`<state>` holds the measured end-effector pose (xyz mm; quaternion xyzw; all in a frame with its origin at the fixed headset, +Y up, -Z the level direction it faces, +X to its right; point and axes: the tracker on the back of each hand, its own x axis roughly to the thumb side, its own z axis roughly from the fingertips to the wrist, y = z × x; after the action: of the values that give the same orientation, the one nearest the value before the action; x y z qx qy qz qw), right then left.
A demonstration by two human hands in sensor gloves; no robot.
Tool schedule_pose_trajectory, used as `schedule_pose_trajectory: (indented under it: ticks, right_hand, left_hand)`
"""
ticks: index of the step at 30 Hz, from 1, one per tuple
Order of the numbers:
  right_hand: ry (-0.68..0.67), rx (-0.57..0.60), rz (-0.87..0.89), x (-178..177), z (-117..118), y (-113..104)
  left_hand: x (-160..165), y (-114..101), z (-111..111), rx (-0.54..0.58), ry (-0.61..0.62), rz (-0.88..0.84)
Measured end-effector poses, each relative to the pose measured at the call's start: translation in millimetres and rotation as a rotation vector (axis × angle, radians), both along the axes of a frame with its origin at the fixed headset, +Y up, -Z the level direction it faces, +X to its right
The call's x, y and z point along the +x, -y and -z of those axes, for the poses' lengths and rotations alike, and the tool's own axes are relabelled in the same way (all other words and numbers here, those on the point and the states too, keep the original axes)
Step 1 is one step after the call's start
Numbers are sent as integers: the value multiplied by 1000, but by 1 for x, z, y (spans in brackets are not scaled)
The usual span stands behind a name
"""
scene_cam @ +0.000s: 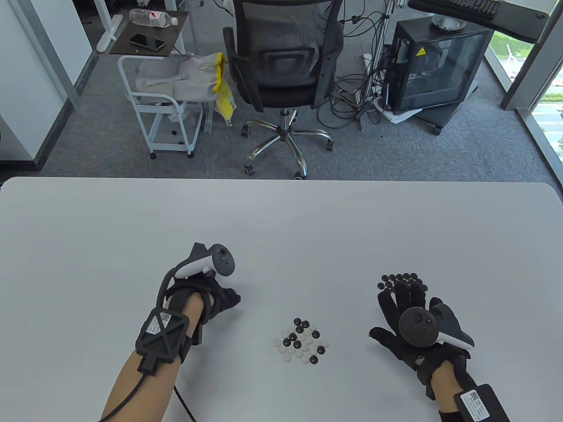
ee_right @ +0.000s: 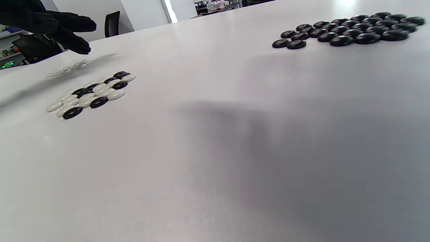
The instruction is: Go stone sorting task
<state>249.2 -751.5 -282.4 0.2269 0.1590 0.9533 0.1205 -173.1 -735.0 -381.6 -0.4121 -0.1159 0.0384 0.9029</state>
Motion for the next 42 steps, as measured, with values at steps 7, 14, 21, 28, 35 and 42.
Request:
schedule_pose_trajectory:
  ticks: [7, 14, 21, 28, 35, 42]
  right_hand:
    - [11, 9, 9, 2, 0, -2]
    - [14, 6, 9, 3, 1, -2]
    - [12, 8, 7, 4, 0, -2]
    - [12, 0, -2, 5, 0, -2]
    - [15, 4, 11, 6, -1, -3]
    - [21, -3, 4, 10, 0, -2]
  left_hand:
    - [86, -7, -36, 50, 320, -9]
    - [155, 12, -64, 14, 520, -37]
    - [182, 32, -75, 27, 605, 22]
    - [191, 39, -50, 40, 498, 26]
    - [147, 34, -4, 24, 297, 63]
    - [54, 28, -15, 11, 192, 120]
